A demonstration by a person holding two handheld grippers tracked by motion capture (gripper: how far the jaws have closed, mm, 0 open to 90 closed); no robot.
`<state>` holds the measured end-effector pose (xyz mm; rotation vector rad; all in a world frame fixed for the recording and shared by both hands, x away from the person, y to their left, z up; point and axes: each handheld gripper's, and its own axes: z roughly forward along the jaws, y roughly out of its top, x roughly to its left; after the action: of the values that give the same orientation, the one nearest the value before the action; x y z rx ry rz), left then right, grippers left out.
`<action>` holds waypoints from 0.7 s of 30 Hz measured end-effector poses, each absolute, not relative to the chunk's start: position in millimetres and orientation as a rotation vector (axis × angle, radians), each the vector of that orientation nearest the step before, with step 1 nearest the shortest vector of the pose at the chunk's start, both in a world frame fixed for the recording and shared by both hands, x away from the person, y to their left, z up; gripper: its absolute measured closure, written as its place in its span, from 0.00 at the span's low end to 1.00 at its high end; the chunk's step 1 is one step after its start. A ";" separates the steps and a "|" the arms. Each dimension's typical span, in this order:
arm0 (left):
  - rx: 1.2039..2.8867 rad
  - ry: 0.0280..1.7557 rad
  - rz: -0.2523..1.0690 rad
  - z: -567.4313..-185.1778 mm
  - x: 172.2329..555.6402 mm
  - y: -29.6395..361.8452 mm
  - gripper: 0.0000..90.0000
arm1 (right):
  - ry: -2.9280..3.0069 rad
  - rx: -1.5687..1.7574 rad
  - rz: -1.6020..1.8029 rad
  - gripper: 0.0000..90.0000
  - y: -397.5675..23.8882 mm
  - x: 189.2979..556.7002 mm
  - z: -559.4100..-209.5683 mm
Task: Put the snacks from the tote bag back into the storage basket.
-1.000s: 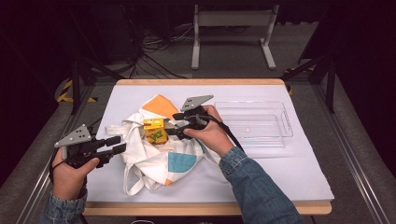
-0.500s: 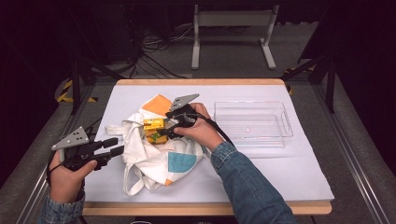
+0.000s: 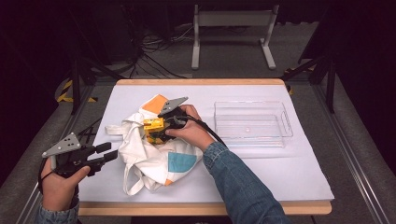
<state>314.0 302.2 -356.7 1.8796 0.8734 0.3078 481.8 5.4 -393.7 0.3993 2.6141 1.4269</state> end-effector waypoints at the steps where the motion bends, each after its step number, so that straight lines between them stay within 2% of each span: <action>1: 1.878 0.870 0.309 -357.0 314.2 302.4 0.62 | 2.610 0.392 1.423 0.22 6.4 481.7 -394.4; 6: 1.872 0.869 0.290 -357.7 314.7 302.0 0.62 | 2.590 0.364 1.392 0.26 9.4 479.5 -395.4; 10: 1.873 0.873 0.290 -358.0 315.4 301.8 0.62 | 2.573 0.321 1.364 0.35 8.9 477.7 -393.6; 21: 1.874 0.877 0.293 -359.1 316.4 303.3 0.62 | 2.555 0.235 1.327 0.44 5.0 470.5 -389.9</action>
<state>316.4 303.3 -359.1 1.8742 0.8768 0.2926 470.5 5.0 -389.9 0.2346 2.5546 1.3275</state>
